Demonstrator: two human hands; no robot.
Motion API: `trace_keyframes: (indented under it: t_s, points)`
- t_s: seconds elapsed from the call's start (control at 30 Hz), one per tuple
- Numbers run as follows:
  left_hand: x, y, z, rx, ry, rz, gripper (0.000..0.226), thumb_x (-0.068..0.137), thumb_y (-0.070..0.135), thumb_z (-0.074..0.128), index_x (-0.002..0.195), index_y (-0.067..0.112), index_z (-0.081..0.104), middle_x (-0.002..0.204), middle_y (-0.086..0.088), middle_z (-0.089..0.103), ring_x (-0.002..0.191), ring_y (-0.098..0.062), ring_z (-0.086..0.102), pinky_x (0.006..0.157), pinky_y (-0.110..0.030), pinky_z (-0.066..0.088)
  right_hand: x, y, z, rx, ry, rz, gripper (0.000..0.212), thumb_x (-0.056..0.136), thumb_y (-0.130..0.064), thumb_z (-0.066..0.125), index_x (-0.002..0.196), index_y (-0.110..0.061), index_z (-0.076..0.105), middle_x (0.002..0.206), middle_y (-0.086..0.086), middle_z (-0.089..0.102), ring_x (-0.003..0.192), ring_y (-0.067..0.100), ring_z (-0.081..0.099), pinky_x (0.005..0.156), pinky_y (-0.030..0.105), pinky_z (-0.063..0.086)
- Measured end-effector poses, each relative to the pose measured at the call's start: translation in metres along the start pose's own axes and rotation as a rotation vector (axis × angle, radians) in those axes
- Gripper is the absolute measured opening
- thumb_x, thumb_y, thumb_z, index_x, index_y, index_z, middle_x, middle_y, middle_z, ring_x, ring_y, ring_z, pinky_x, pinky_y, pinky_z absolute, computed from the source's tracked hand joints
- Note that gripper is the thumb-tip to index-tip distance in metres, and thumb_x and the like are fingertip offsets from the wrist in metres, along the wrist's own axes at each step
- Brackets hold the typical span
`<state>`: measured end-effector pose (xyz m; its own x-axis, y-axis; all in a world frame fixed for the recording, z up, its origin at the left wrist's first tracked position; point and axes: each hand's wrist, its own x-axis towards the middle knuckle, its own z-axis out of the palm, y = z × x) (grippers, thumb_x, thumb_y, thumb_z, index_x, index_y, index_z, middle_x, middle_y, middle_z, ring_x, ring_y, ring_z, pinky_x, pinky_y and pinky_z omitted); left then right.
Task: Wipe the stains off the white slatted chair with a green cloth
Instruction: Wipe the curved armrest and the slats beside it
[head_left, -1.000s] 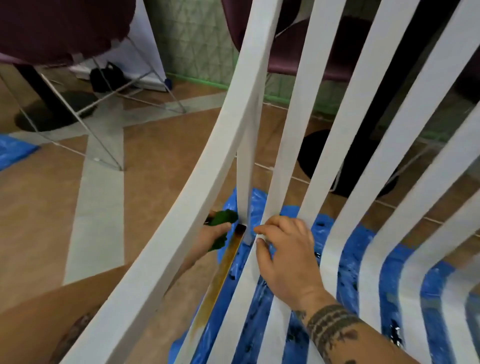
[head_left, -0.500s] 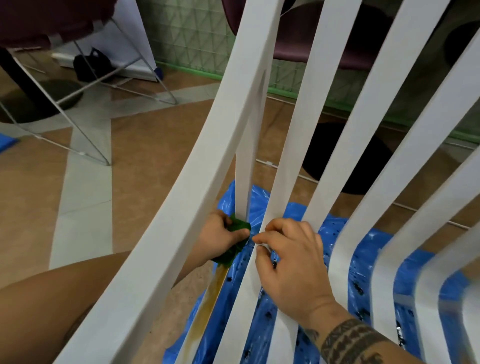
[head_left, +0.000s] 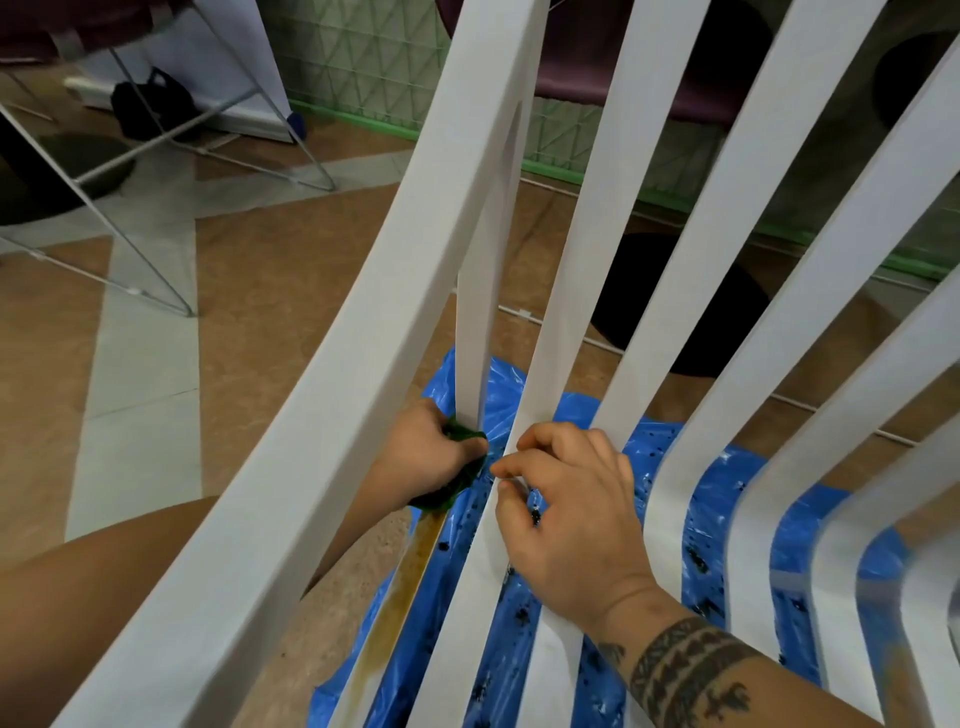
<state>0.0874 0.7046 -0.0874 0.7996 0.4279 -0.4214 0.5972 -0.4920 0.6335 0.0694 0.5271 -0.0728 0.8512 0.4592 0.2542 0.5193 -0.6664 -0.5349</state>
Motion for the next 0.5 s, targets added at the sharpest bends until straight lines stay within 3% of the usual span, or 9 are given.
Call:
trace_keyframes:
  t_s: [0.1,0.17,0.27,0.5]
  points:
    - [-0.002,0.002,-0.004,-0.195,-0.061,-0.084,0.027,0.088,0.022,0.076,0.07,0.008,0.062,0.062,-0.012,0.064,0.046,-0.019,0.059,0.038,-0.022,0.047,0.0,0.0,-0.001,0.006,-0.005,0.006,0.017,0.086,-0.035,0.059,0.094,-0.035,0.074,0.102,-0.022,0.052,0.101,0.006,0.045,0.091,0.024,0.025]
    - [-0.003,0.001,-0.005,-0.275,-0.077,-0.135,0.027,0.091,0.021,0.074,0.071,0.008,0.06,0.067,-0.015,0.062,0.05,-0.023,0.058,0.038,-0.022,0.047,0.001,-0.001,-0.001,0.017,-0.011,0.009,0.019,0.086,-0.037,0.056,0.094,-0.035,0.074,0.102,-0.022,0.052,0.101,0.005,0.044,0.092,0.024,0.025]
    - [-0.004,-0.006,-0.006,-0.34,-0.05,-0.189,0.028,0.095,0.024,0.069,0.075,0.008,0.058,0.071,-0.016,0.06,0.039,-0.015,0.058,0.037,-0.02,0.047,0.002,-0.001,-0.002,0.022,-0.013,0.007,0.024,0.087,-0.041,0.052,0.094,-0.035,0.074,0.102,-0.021,0.053,0.102,0.006,0.044,0.093,0.024,0.025]
    - [-0.001,-0.019,-0.006,-0.171,0.001,-0.082,0.034,0.093,0.042,0.069,0.106,0.015,0.052,0.094,-0.008,0.065,0.079,-0.017,0.063,0.065,-0.03,0.053,0.002,-0.002,-0.001,0.029,-0.006,0.007,0.025,0.087,-0.041,0.051,0.091,-0.034,0.074,0.1,-0.021,0.052,0.1,0.006,0.043,0.093,0.024,0.024]
